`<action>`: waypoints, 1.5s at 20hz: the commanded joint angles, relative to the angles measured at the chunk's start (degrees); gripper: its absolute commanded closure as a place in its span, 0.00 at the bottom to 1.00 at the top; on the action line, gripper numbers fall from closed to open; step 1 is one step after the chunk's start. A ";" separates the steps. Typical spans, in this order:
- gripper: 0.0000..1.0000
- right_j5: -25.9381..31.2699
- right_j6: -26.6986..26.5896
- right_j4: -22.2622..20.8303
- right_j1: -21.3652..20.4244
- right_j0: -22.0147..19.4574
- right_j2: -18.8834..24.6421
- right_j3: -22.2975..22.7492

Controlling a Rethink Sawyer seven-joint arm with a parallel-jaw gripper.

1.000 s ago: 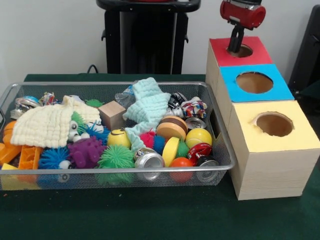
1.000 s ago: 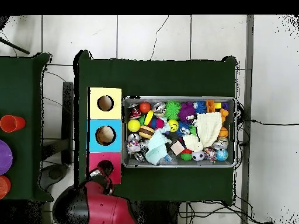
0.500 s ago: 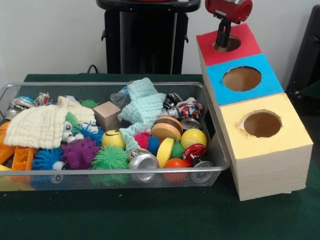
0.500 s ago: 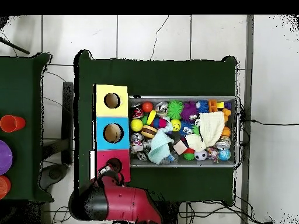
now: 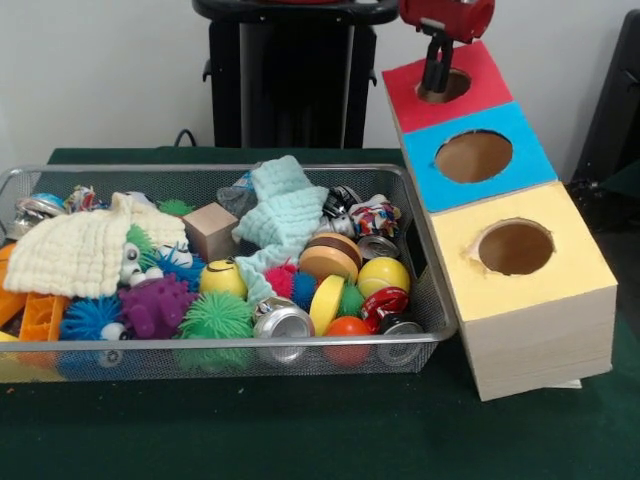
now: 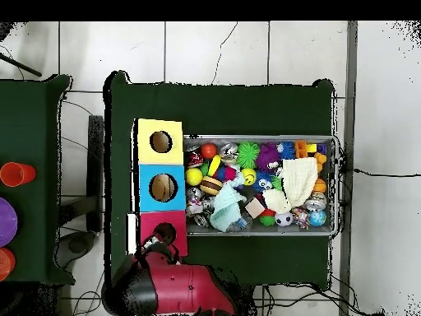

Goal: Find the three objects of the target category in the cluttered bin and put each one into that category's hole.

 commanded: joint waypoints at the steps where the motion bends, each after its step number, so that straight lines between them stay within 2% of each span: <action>1: 1.00 -2.45 -0.59 -7.51 -1.91 0.24 -4.55 -0.44; 4: 1.00 -2.92 0.74 -8.18 -1.34 0.76 -4.63 -0.86; 5: 0.00 -1.86 0.38 -8.67 -1.57 0.38 -3.61 -0.78; 8: 0.00 -2.43 0.16 -9.26 -1.50 0.04 -3.36 -0.66; 11: 0.00 -3.15 0.95 -10.98 -0.70 1.68 -6.23 -3.15; 19: 0.00 -0.87 0.94 -11.06 0.71 1.49 -5.96 -5.31; 25: 0.00 0.97 -2.03 -11.62 -2.53 -0.90 -4.84 -3.77; 30: 0.00 0.64 -2.43 -11.52 -3.37 -2.47 -4.07 -2.79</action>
